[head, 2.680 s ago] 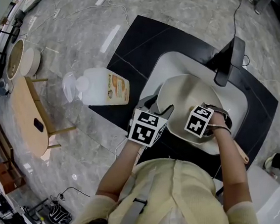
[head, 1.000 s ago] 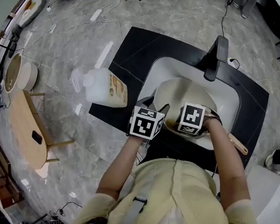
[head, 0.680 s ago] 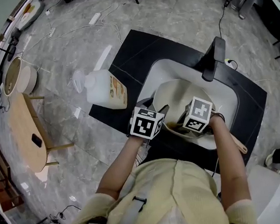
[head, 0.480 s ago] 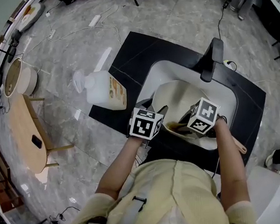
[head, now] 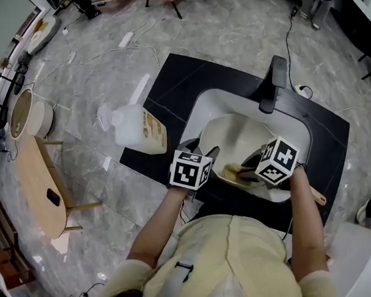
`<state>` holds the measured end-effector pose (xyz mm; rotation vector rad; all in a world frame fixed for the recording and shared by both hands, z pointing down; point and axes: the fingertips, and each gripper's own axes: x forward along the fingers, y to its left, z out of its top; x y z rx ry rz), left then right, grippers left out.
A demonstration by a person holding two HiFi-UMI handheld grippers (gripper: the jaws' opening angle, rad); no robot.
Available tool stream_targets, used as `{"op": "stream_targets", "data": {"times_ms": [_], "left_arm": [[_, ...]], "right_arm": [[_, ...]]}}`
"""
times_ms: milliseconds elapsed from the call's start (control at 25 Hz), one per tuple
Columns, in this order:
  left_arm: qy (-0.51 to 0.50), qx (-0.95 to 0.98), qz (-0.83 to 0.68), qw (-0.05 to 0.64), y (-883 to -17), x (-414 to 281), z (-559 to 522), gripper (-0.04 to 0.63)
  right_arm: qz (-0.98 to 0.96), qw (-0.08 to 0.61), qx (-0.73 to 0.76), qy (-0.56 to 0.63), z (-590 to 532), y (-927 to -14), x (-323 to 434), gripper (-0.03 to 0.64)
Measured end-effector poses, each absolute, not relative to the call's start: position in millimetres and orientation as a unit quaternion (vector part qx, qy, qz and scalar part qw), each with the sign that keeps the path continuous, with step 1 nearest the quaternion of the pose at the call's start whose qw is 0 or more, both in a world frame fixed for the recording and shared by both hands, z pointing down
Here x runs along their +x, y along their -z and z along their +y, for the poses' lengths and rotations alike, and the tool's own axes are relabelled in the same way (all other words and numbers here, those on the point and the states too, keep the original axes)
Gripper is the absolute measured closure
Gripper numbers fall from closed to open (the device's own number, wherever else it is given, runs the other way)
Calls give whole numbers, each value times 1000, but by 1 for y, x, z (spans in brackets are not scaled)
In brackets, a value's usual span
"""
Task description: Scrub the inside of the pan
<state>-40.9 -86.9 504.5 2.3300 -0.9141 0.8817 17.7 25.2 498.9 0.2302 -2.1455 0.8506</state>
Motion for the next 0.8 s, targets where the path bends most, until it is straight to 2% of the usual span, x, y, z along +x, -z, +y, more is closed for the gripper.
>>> {"op": "stream_targets", "data": {"times_ms": [800], "left_arm": [[-314, 863, -333, 214, -499, -40, -87, 327]], "right_arm": [[-852, 317, 279, -310, 0, -458, 51, 541]]}}
